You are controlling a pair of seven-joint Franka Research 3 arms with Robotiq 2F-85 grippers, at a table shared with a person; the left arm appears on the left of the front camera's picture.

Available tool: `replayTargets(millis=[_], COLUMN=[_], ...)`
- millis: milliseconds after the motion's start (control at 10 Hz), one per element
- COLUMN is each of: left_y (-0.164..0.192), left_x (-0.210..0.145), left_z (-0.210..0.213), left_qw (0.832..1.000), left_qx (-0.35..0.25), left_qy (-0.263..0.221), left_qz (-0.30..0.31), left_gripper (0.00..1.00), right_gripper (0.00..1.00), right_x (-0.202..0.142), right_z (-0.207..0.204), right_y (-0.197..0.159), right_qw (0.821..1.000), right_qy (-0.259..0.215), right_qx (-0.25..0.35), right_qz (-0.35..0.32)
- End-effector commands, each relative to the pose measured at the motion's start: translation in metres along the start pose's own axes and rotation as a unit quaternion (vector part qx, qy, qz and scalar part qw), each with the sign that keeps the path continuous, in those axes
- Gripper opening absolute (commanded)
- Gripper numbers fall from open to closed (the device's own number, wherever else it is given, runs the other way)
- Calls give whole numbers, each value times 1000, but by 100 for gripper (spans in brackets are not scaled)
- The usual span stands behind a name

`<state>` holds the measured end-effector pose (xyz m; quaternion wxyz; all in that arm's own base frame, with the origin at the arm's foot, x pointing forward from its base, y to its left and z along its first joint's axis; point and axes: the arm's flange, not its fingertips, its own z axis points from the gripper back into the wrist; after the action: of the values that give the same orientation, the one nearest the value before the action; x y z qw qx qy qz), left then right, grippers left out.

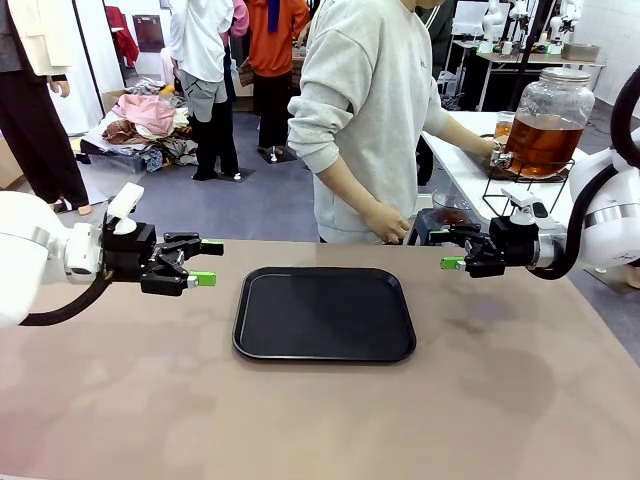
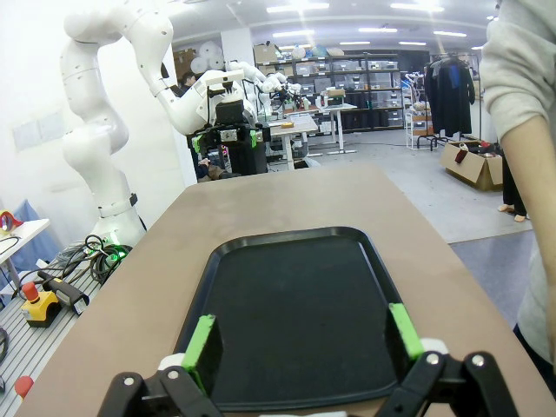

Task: Pour the drink into the iced cup.
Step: Open the gripper to release the iced cup you were holding.

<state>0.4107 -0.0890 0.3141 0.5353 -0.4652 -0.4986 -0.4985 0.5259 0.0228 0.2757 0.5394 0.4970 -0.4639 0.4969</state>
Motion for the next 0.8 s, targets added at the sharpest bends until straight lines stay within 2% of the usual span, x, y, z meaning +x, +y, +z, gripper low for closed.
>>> replayTargets(millis=[0,700], left_y=[0,0], left_x=[2,2], left_z=[-1,-1], left_qw=[1000,1000], left_qx=[0,0], left_qy=[-2,-2], left_qz=[-2,-2], left_gripper=[100,100], right_gripper=[100,100], right_x=[3,3], right_z=[-1,-1], right_y=[-2,-2], right_qw=[1000,1000], right_qy=[0,0], right_qx=[1,1], right_qz=[4,4])
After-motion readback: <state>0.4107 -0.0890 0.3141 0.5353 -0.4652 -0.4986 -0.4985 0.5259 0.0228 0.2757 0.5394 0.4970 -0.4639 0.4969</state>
